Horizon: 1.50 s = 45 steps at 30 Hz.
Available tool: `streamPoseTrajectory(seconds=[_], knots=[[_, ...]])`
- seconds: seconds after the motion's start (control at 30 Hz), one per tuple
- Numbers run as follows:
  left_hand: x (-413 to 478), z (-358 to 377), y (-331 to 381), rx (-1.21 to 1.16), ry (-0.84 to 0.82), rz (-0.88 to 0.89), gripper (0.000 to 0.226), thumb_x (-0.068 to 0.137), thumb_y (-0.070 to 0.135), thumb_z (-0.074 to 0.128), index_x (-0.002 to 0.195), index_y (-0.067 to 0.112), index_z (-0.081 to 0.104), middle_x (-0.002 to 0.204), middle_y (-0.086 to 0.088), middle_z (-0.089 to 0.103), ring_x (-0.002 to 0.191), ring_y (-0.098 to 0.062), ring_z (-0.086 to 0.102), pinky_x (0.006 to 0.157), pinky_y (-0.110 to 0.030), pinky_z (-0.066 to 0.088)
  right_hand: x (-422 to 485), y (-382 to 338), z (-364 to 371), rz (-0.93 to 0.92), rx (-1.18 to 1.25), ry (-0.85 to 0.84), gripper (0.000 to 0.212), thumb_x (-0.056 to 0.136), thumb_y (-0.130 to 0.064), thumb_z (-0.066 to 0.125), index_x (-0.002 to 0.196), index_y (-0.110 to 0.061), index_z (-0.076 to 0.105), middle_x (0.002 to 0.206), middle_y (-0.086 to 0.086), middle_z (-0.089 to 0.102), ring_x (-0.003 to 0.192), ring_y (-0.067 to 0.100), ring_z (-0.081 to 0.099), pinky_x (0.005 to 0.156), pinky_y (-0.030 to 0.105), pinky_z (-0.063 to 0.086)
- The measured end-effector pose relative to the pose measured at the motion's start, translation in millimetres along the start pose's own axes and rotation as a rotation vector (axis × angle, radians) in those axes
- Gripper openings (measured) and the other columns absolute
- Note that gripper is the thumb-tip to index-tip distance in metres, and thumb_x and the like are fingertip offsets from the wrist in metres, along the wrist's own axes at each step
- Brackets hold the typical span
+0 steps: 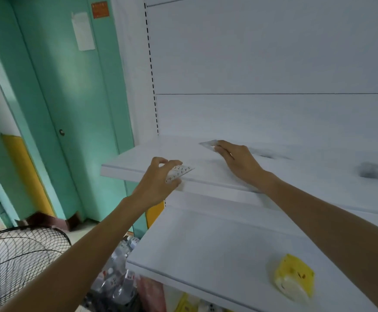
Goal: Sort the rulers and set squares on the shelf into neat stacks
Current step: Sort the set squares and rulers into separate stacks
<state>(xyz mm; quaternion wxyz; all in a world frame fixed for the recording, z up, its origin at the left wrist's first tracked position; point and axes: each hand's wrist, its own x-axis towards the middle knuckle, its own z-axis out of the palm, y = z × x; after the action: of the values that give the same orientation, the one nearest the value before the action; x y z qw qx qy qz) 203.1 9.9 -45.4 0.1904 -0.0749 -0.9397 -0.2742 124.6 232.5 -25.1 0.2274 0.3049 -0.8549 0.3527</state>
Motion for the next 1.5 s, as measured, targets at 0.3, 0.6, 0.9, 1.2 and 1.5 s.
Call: streamPoseTrajectory(seconds=[0.3,0.6,0.9,1.2,1.5], knots=[[27.9,56.0,86.4,-0.053,0.008,0.066,0.061,0.072,0.048,0.071,0.127,0.029,0.053,0.112,0.005,0.043,0.074,0.002,0.047,0.076,-0.02,0.037,-32.6,44.1,-89.8,-0.105,-0.347,-0.01,0.036,0.101,-0.03,0.028,0.128,-0.017,0.048,0.103,0.012,0.065,0.091,0.031,0.058,0.081,0.043,0.046],[46.1,139.1,202.6,-0.002,-0.054,0.245,0.05,0.082,0.06,0.049,0.126,0.035,0.052,0.122,0.012,0.046,0.097,-0.013,0.053,0.087,-0.031,0.044,-126.5,128.3,-203.8,0.159,-0.518,-0.008,0.037,0.097,-0.044,0.016,0.093,-0.023,0.047,0.082,0.002,0.05,0.082,0.02,0.044,0.066,0.034,0.036],[49.8,234.2,340.1,-0.187,-0.118,0.458,0.05,0.081,0.051,0.059,0.125,0.03,0.052,0.122,0.014,0.045,0.087,-0.004,0.054,0.083,-0.025,0.044,-231.4,189.0,-339.1,0.376,-0.653,0.129,0.039,0.096,-0.041,0.031,0.114,-0.02,0.058,0.101,0.008,0.058,0.101,0.024,0.048,0.079,0.035,0.04],[71.3,249.8,342.3,-0.184,-0.152,0.474,0.061,0.073,0.053,0.067,0.125,0.025,0.053,0.116,0.01,0.054,0.084,-0.001,0.052,0.078,-0.018,0.036,-231.8,213.4,-344.7,0.411,-0.674,0.17,0.04,0.093,-0.041,0.045,0.124,-0.017,0.056,0.119,0.008,0.056,0.113,0.023,0.045,0.089,0.032,0.037],[103.5,209.4,293.4,-0.22,-0.061,0.345,0.059,0.065,0.041,0.079,0.117,0.022,0.059,0.099,0.011,0.053,0.077,0.01,0.051,0.069,-0.006,0.035,-150.8,207.7,-293.0,0.286,-0.548,0.063,0.041,0.09,-0.043,0.051,0.122,-0.017,0.058,0.12,0.003,0.058,0.113,0.02,0.045,0.091,0.03,0.037]])
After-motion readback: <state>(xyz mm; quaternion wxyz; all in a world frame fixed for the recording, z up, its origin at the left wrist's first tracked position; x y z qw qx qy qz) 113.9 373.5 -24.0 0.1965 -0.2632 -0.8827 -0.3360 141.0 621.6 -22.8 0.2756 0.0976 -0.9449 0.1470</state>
